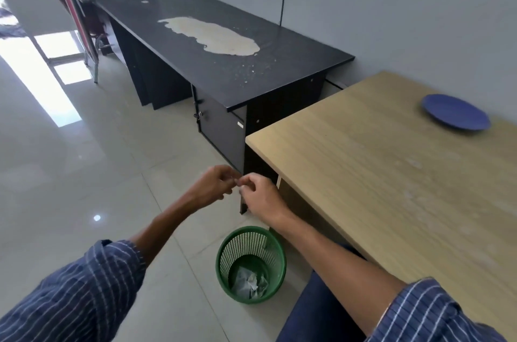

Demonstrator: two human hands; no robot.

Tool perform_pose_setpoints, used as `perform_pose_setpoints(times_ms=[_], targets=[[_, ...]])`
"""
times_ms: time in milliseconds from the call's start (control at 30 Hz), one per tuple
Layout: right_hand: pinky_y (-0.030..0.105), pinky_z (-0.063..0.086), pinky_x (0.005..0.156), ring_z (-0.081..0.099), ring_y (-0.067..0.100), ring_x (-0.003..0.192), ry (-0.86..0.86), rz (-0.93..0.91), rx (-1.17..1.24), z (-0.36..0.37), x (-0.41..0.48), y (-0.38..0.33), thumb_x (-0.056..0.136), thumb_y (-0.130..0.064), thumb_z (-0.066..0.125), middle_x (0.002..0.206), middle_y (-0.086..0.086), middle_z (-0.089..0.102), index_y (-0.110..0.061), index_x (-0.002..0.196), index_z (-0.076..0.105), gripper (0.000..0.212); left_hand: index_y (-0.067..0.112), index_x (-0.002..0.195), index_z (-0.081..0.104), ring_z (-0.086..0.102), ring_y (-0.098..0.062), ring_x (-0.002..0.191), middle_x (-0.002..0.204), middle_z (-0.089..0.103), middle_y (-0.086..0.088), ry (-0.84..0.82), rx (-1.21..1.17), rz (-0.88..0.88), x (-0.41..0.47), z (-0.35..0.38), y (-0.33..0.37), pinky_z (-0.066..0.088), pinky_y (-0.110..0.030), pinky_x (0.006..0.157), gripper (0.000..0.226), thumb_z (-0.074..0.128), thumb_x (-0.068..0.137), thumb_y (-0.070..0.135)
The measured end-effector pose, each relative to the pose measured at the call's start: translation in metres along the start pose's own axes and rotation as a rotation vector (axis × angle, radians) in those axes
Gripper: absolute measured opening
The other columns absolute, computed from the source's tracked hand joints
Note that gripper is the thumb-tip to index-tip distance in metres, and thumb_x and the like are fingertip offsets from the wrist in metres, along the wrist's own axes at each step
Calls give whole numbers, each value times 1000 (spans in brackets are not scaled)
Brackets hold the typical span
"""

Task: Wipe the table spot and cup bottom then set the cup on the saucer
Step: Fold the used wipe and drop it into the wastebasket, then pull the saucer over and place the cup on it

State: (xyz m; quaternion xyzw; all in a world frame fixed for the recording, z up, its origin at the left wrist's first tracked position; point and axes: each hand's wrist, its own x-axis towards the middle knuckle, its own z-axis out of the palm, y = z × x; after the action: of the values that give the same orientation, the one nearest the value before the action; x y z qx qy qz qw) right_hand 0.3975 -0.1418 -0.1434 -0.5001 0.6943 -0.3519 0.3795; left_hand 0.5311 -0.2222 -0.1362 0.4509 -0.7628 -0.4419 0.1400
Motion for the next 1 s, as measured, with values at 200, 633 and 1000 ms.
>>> perform_pose_setpoints(times_ms=[200,633,1000], targets=[[44,62,77,71,21,86,77,-209,26,-55,-22,-69,97,-25,50,97,4,72,-17,115,64,24,31,91,70,69,-8,74,84,72,6,193,146,184,0,-61,70,53,-22,60,9,62,89,25],[45,60,67,70,28,78,586,25,-116,-337,-88,-6,92,-14,49,99,14,73,-16,102,65,19,13,100,69,68,-17,74,96,73,-10,-187,-107,375,89,106,303,55,-27,64,15,59,88,15],[39,59,65,67,23,74,796,264,-77,-466,-132,90,91,-16,50,97,11,73,-15,104,66,20,5,80,47,65,-34,73,79,50,-17,-172,-161,170,193,237,377,58,-41,76,11,57,86,4]])
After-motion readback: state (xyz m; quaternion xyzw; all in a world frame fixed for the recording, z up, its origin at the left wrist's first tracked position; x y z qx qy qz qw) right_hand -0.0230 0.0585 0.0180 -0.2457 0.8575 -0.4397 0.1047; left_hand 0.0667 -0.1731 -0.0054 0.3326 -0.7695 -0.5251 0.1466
